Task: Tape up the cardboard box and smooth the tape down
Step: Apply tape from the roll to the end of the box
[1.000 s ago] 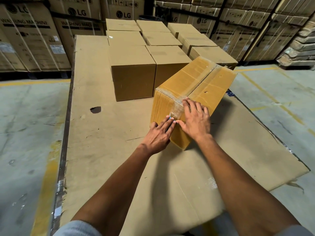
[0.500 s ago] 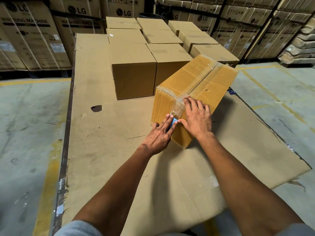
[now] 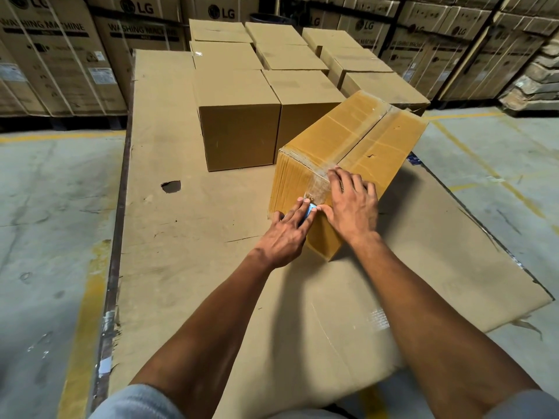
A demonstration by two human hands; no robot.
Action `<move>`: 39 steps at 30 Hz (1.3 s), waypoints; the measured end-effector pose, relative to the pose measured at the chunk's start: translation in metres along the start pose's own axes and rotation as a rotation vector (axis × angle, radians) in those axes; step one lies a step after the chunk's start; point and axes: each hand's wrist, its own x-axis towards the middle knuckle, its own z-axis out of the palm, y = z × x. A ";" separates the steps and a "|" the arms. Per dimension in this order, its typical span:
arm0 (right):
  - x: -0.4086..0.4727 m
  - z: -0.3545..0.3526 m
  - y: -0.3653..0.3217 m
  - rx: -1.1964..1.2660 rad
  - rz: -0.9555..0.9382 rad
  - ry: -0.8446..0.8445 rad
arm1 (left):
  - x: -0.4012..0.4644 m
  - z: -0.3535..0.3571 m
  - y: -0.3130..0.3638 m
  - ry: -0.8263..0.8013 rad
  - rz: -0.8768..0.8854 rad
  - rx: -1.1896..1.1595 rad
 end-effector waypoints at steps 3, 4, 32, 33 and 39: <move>0.000 -0.002 -0.001 0.011 0.009 0.013 | 0.003 -0.001 -0.001 0.012 -0.010 -0.011; 0.001 -0.002 -0.001 0.007 0.011 0.006 | 0.003 0.000 -0.002 0.009 -0.013 -0.013; -0.007 0.010 0.001 0.052 -0.277 -0.074 | -0.032 -0.030 -0.011 0.278 -0.624 -1.420; -0.009 0.012 -0.002 0.046 -0.328 -0.080 | -0.034 -0.033 -0.013 0.269 -0.649 -1.508; -0.008 0.016 -0.018 0.157 -0.521 -0.051 | -0.047 -0.052 -0.014 0.151 -0.651 -1.742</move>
